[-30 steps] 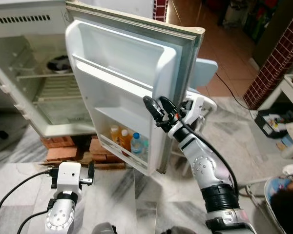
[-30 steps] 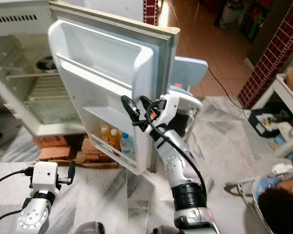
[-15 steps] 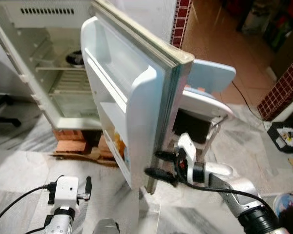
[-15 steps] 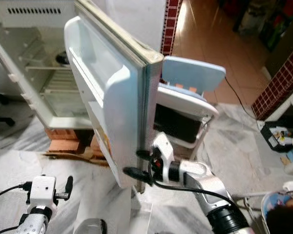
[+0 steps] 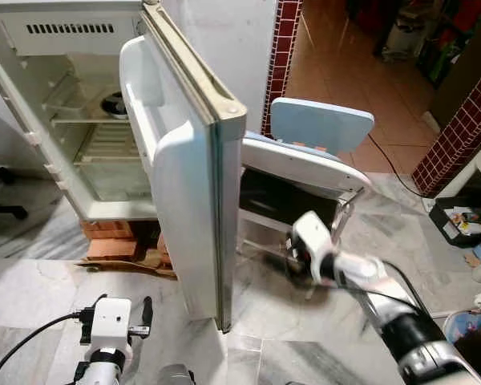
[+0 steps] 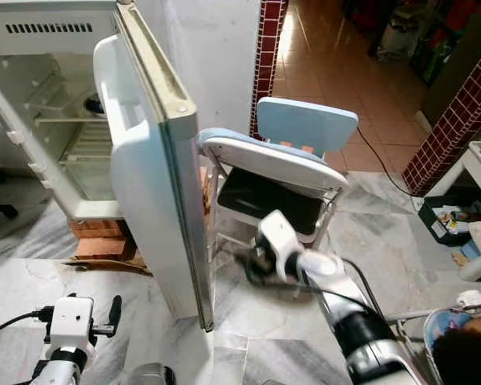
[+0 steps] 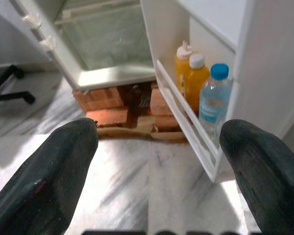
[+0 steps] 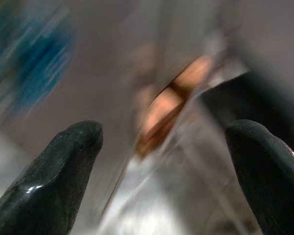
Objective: Restocking fridge
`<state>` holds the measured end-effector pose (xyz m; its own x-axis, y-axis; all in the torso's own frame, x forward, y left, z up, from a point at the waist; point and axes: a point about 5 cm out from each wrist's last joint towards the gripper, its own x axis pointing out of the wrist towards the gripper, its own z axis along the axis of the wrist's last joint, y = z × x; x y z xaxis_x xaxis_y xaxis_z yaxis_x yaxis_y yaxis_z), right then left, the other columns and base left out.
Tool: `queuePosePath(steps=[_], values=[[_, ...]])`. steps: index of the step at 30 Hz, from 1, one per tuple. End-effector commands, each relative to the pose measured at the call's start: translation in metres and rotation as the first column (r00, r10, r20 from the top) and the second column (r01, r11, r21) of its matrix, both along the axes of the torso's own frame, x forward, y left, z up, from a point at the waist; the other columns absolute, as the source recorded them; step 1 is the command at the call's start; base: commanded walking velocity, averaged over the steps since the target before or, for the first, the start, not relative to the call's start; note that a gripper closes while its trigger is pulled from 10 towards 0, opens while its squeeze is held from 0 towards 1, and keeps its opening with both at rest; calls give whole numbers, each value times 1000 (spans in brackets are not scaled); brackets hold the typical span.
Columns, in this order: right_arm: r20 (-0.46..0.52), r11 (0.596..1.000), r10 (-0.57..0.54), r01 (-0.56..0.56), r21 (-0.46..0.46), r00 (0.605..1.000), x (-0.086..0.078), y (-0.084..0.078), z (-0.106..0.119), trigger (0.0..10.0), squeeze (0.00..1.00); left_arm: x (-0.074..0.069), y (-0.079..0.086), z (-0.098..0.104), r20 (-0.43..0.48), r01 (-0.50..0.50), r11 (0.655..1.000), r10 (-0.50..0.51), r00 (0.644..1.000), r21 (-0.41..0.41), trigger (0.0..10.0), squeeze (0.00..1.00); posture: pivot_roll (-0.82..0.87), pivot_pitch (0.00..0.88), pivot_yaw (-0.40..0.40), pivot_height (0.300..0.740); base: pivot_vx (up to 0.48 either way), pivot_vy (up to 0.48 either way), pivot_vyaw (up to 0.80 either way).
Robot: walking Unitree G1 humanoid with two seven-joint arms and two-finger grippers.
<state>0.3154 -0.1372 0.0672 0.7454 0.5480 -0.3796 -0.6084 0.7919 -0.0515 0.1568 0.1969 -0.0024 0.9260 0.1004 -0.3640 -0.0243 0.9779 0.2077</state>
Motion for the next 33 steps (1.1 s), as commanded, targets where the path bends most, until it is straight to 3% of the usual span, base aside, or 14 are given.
queuePosePath(steps=[1, 2, 3, 6, 8, 11, 13, 15, 18, 20, 22, 23, 27, 33], values=[[47, 992, -96, 92, 86, 994, 10, 7, 12, 10000, 0, 0, -2, 2, 13, -1, 1000, 1, 1000, 4, 10000, 0, 95, 48, -15, 735, 0, 0, 0], [49, 977, -116, 105, 188, 992, 14, 18, 20, 10000, 0, -1, -2, 1, 12, -1, 1000, 1, 1000, 4, 10000, 0, 99, 48, -16, 735, 0, 0, 0], [49, 977, -116, 105, 188, 992, 14, 18, 20, 10000, 0, -1, -2, 1, 12, -1, 1000, 1, 1000, 4, 10000, 0, 99, 48, -16, 735, 0, 0, 0], [60, 924, -46, 20, 383, 997, 14, 51, 41, 10000, 0, 0, -1, 1, 11, -3, 1000, 3, 1000, 4, 10000, 0, 102, 45, -17, 735, 0, 0, 0], [74, 861, 53, -83, 502, 996, 7, 69, 55, 10000, 0, 1, -1, 0, 11, -2, 1000, 2, 1000, 5, 10000, 0, 102, 45, -18, 735, 0, 0, 0], [162, 703, 291, -325, 633, 943, -20, 93, 82, 10000, 0, 1, -1, -1, 9, -3, 1000, 3, 1000, 3, 10000, 0, 99, 42, -21, 735, 0, 0, 0], [156, 672, 329, -347, 654, 931, -25, 93, 81, 10000, 0, 1, -1, -3, 6, -2, 1000, 2, 1000, 2, 10000, 0, 97, 41, -21, 735, 0, 0, 0], [134, 675, 325, -329, 660, 936, -25, 90, 76, 10000, 0, 2, -1, -5, 2, -1, 1000, 1, 1000, 0, 10000, 0, 96, 41, -22, 735, 0, 0, 0], [83, 741, 261, -255, 622, 962, -19, 81, 62, 10000, 0, 3, 0, -7, -4, 0, 1000, 0, 1000, -3, 10000, 0, 93, 39, -21, 735, 0, 0, 0], [62, 840, 135, -147, 522, 989, -10, 66, 47, 10000, 0, 5, 1, -9, -6, 9, 1000, -9, 1000, 0, 10000, 0, 88, 38, -20, 735, 0, 0, 0], [63, 854, 112, -129, 503, 992, -9, 63, 46, 10000, 0, 5, 1, -9, -5, 12, 1000, -12, 1000, 1, 10000, 0, 88, 38, -20, 735, 0, 0, 0], [77, 901, 35, -64, 429, 996, -4, 53, 39, 10000, 0, 10, 1, -8, 12, 40, 999, -40, 999, 36, 10000, 0, 83, 35, -22, 735, 0, 0, 0], [85, 920, -100, 59, 387, 991, 0, 36, 32, 10000, 0, 24, -2, 2, 63, 97, 992, -103, 993, 81, 10000, 0, 83, 34, -23, 735, 0, 0, 0], [97, 926, -135, 91, 367, 986, 0, 31, 25, 10000, 0, 38, 7, 11, 101, 75, 990, -88, 991, 118, 10000, 0, 75, 30, -25, 735, 0, 0, 0]])
